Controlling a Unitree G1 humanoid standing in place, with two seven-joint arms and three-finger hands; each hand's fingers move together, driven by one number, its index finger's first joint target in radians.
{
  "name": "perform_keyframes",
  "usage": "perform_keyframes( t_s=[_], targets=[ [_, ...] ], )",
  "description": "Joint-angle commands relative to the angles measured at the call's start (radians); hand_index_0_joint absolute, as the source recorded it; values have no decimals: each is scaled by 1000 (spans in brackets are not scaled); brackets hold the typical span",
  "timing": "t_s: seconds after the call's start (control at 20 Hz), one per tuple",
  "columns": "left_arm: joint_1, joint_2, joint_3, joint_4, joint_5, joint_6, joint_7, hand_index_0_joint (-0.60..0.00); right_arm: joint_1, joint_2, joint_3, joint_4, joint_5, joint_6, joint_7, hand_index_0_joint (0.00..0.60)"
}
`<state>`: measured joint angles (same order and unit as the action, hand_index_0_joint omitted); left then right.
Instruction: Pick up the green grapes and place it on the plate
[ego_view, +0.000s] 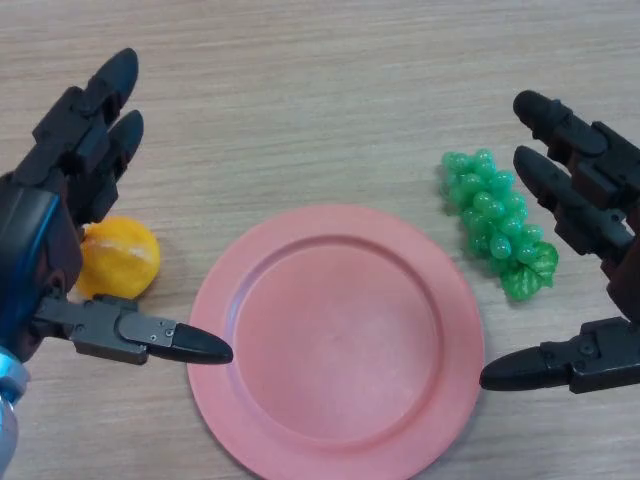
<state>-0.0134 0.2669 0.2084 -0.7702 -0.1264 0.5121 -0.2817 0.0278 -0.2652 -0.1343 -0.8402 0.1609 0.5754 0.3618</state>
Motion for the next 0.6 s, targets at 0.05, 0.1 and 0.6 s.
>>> perform_keyframes(
  t_s=[0.05, 0.1, 0.6],
  targets=[
    [-24, 33, 57, -70, -6, -105, 29, 0, -13, -10, -41, -58, 30, -130, -14, 0],
    [-30, 37, 60, -65, -6, -106, 34, 0, -16, -8, -41, -57, 22, -138, -14, 0],
    [-11, 40, 74, 73, 7, -233, -5, 0, -48, -8, -40, 42, -23, -249, -73, 0]
  ],
)
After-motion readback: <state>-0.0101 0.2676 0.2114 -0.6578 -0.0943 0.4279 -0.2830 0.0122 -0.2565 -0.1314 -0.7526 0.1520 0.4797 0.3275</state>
